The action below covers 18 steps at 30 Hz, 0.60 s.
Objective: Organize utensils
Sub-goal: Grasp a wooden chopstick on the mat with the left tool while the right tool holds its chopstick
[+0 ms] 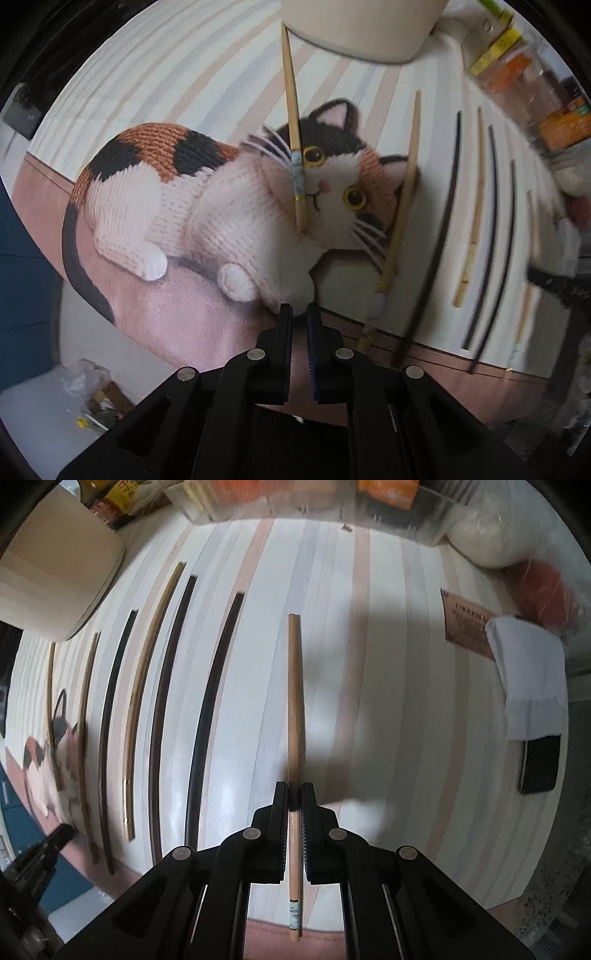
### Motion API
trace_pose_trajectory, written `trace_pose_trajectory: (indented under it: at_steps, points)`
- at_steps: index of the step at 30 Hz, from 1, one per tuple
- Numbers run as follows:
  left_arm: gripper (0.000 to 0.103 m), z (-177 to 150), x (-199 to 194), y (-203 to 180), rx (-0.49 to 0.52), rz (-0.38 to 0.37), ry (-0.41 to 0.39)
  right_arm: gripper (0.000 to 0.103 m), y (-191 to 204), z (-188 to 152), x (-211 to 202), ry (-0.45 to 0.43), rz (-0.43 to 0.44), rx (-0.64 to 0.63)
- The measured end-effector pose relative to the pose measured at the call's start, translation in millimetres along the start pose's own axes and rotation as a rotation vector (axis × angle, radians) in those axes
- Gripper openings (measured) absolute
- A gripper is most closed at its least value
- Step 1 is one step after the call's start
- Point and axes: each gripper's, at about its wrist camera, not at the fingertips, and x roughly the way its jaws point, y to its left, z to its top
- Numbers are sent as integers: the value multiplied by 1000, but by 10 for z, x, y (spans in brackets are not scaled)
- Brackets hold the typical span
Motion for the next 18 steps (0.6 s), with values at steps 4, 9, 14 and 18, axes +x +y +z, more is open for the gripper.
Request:
trace_pose_trajectory:
  at_steps: [4, 9, 14, 18]
  points:
    - [11, 292, -45, 51, -21, -14, -63, 7, -81, -65, 2, 26, 33, 20]
    - [22, 890, 101, 46, -28, 59, -90, 7, -98, 115, -49, 15, 33, 29]
    - [14, 999, 197, -60, 26, 125, -123, 7, 33, 200, 3, 19, 21, 31]
    - [5, 740, 232, -288, 41, 125, -107, 7, 75, 222, 65, 37, -1, 8]
